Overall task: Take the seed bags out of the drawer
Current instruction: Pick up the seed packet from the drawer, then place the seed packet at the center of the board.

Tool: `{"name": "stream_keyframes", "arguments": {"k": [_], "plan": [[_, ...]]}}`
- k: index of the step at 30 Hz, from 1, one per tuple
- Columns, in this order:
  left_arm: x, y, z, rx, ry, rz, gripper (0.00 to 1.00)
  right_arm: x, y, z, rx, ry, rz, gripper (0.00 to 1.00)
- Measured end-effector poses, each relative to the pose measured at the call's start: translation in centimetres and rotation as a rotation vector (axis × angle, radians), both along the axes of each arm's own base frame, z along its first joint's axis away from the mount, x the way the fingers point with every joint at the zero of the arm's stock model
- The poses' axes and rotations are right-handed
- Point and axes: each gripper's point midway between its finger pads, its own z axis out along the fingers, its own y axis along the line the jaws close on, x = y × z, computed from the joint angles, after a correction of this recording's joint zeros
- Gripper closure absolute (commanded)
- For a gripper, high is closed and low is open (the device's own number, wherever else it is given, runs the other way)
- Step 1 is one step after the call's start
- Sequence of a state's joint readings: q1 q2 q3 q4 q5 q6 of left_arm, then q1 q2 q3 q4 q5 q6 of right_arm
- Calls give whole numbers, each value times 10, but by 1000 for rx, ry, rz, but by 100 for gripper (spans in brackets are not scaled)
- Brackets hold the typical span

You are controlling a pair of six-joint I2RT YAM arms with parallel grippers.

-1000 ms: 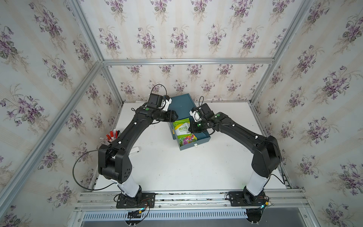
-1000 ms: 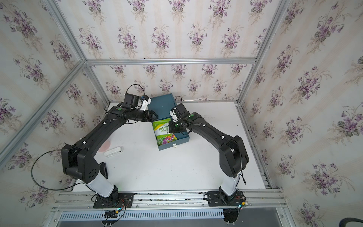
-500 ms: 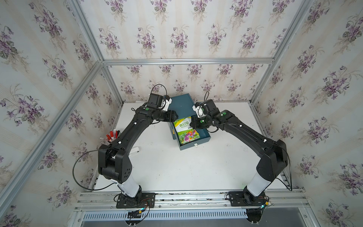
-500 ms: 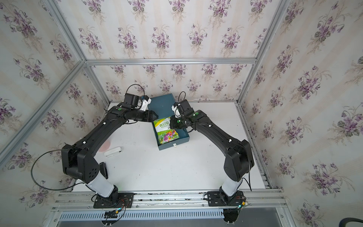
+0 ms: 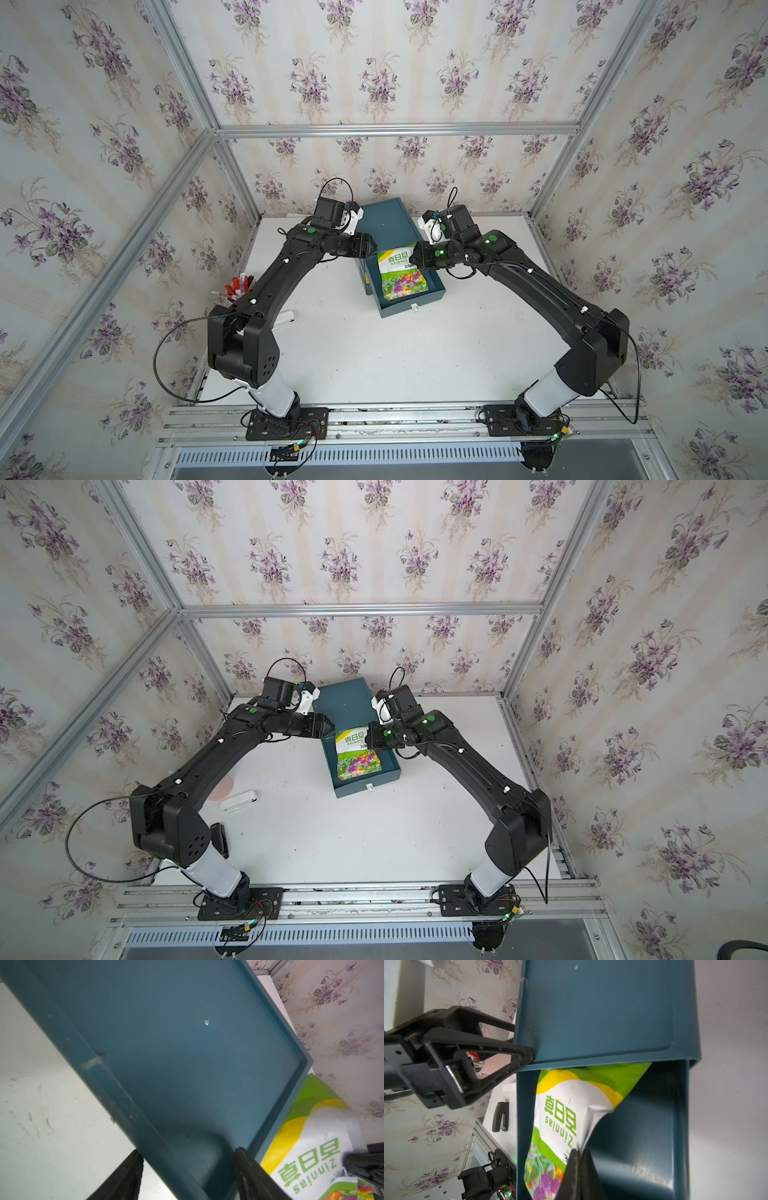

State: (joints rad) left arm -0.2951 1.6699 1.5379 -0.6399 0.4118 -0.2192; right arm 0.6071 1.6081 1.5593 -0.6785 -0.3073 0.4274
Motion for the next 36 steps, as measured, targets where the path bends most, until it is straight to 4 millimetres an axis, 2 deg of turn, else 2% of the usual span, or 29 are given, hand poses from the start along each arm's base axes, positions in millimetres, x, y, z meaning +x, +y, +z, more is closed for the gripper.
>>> {"name": "stream_keyframes", "arguments": {"k": [5,13,21,25,31,36], "plan": [[-1,1,1,7,5,4,28,-5,-9,7,4,-7,-10,100],[-1,2,1,11,7,4,28,-11,-39,26,17,-31,-64,100],[1,1,0,12,12,3,28,5,-94,44,36,-57,-196,100],[1,1,0,11,12,3,28,19,-133,49,32,-76,-285,100],[1,1,0,14,15,0,28,35,-183,33,-13,-69,-380,100],[1,0,0,14,20,-3,28,46,-218,-3,-72,-20,-439,100]]}}
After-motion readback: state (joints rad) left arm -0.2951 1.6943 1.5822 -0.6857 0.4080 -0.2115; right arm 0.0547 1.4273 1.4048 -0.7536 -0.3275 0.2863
